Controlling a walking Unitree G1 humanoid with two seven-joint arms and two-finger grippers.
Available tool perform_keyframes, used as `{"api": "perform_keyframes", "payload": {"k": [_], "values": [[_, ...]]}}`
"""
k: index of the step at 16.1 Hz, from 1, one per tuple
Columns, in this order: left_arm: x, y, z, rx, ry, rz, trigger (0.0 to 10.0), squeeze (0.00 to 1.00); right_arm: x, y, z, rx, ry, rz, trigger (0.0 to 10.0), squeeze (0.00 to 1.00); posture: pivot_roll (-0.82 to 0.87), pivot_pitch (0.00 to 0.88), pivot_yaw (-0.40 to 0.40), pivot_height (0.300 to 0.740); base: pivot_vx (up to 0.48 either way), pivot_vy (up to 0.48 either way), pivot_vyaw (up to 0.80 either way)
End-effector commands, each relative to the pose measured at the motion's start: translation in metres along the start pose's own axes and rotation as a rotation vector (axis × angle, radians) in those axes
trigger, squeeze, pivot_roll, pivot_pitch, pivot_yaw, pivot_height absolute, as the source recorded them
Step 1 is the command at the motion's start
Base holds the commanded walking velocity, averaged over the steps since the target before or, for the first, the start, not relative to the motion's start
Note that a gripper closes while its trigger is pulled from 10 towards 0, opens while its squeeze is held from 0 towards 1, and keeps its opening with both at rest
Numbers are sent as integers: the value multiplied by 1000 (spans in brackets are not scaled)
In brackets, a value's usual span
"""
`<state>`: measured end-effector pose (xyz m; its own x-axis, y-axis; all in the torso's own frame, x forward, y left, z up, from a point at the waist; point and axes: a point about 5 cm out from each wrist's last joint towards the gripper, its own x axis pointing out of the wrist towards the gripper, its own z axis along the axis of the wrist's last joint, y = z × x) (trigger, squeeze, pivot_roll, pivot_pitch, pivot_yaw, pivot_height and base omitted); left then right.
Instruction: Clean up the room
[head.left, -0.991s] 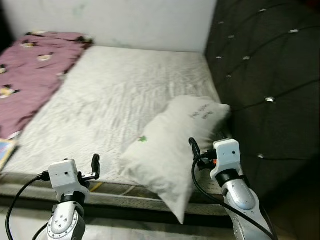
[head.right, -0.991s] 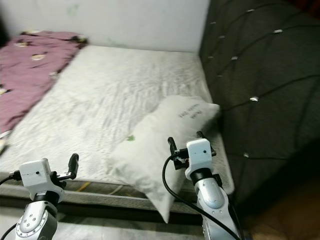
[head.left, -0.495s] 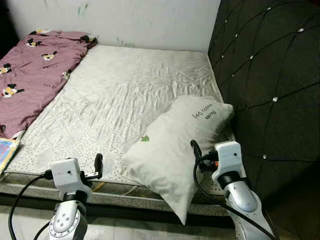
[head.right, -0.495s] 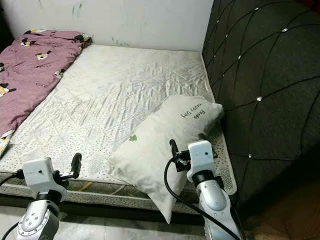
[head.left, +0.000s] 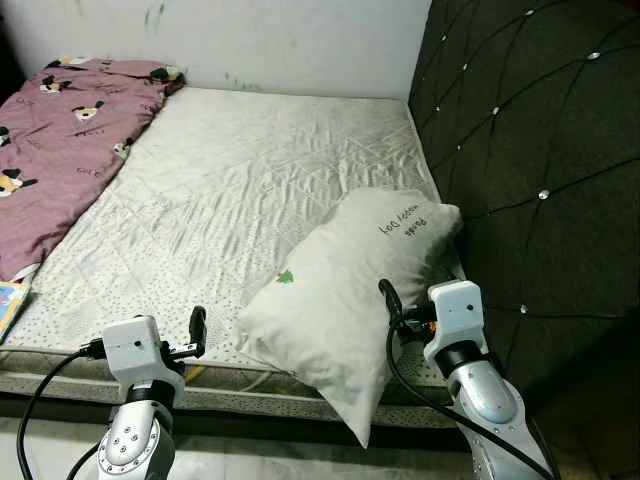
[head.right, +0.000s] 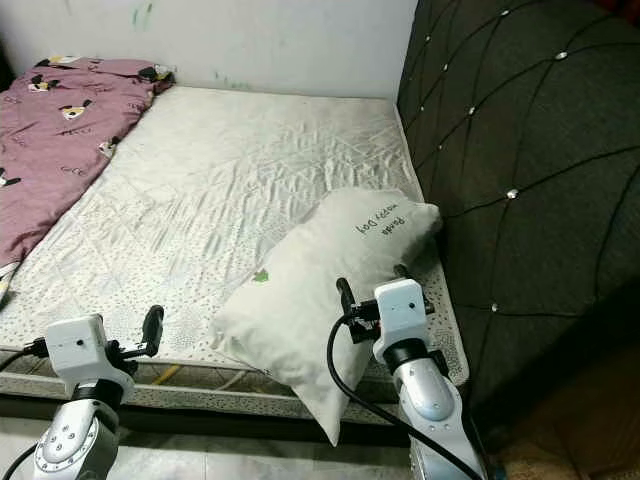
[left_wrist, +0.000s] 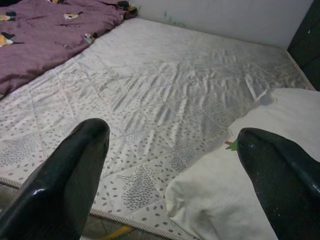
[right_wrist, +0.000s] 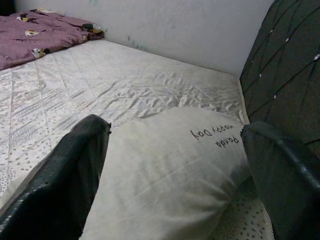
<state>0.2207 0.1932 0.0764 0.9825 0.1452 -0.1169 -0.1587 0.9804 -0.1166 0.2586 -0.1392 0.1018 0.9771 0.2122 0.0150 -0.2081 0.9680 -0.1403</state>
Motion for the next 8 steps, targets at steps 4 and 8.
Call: {"api": "perform_keyframes", "payload": {"k": [4, 8], "values": [[-1, -2, 3, -10, -4, -10, 10000, 0, 0, 2, 2, 13, 3, 15, 10000, 0, 64, 71, -27, 730, 0, 0, 0], [-1, -3, 5, -33, -22, -32, 10000, 0, 0, 2, 1, 10, 6, 22, 10000, 0, 63, 73, -28, 730, 73, 0, 0]]}}
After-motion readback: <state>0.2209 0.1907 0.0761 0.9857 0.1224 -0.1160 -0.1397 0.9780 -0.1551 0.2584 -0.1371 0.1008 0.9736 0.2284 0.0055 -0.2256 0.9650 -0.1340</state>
